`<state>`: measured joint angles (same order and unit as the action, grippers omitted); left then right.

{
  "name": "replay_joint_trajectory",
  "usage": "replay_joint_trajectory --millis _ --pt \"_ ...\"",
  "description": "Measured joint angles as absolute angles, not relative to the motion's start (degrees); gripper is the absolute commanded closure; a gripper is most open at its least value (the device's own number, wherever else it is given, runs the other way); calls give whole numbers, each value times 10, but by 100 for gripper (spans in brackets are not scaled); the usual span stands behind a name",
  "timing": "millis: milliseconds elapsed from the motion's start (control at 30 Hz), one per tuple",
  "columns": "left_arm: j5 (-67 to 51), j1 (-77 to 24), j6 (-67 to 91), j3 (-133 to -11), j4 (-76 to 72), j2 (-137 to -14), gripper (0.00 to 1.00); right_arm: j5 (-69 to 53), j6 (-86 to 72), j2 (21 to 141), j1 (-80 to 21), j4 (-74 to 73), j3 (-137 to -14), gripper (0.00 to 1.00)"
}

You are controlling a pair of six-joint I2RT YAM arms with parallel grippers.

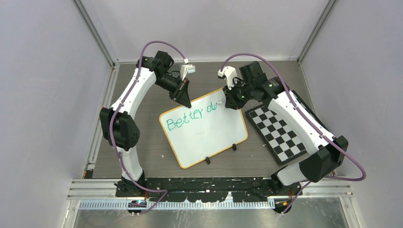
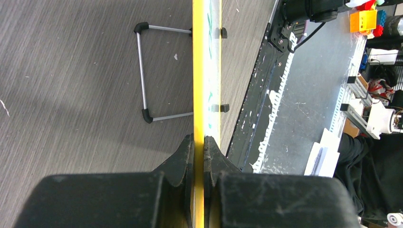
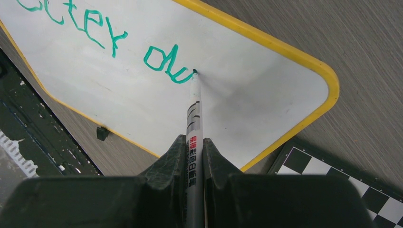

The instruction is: Write a sentence on the whiteboard

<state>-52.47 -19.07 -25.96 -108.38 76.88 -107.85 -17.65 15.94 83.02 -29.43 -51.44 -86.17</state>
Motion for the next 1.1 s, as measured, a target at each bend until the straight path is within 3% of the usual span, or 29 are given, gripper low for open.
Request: replay_joint_trajectory --millis 1100 --pt "-523 -191 -259 -1082 768 -1077 100 -171 166 825 -294 -529 -862 100"
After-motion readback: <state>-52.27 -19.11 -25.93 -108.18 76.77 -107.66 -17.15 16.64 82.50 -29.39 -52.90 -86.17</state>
